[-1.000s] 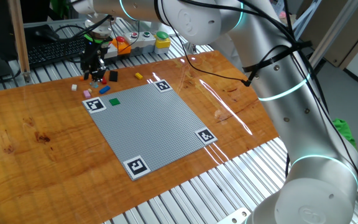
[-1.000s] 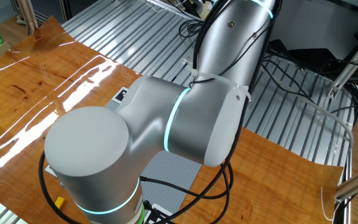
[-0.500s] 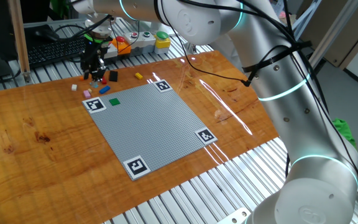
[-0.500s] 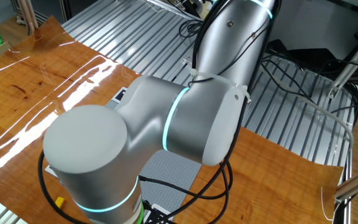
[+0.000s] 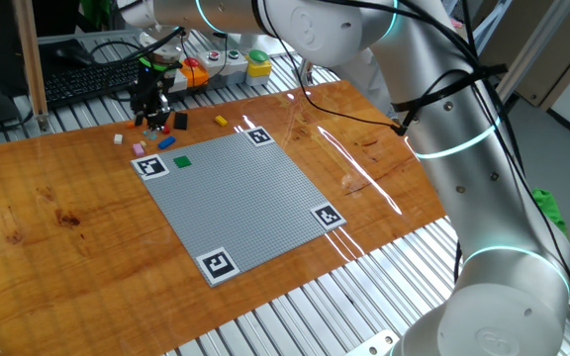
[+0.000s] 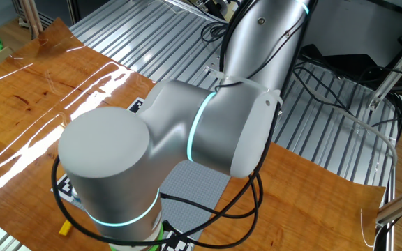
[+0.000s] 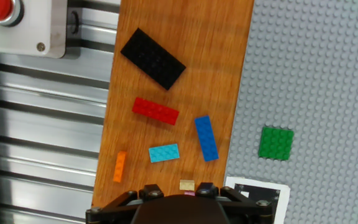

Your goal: Stack small Lego blocks one on top of the other

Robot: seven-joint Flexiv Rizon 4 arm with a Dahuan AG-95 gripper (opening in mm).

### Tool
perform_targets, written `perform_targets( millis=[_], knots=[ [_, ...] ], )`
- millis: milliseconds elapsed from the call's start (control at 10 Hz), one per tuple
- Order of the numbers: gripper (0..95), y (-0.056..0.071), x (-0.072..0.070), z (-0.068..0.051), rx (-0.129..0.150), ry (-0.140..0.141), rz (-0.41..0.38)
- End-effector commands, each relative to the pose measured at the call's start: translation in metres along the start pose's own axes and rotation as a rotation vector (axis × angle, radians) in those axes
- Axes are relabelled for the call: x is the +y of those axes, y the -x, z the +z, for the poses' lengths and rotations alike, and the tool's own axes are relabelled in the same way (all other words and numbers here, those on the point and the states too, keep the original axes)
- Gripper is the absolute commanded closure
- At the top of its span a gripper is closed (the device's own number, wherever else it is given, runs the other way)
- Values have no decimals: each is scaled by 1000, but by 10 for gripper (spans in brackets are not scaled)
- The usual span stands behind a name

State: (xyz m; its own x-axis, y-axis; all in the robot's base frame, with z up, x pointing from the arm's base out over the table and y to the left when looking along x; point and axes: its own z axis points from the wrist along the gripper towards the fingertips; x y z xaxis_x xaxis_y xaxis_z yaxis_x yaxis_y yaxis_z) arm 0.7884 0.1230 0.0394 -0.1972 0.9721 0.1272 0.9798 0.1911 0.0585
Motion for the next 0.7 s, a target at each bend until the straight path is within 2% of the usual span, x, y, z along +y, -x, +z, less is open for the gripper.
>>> perform_targets(
  millis=[100, 700],
  knots=[
    [570, 0, 2, 1, 4, -5, 0],
    [570, 0, 2, -1, -7, -30, -61]
  ],
)
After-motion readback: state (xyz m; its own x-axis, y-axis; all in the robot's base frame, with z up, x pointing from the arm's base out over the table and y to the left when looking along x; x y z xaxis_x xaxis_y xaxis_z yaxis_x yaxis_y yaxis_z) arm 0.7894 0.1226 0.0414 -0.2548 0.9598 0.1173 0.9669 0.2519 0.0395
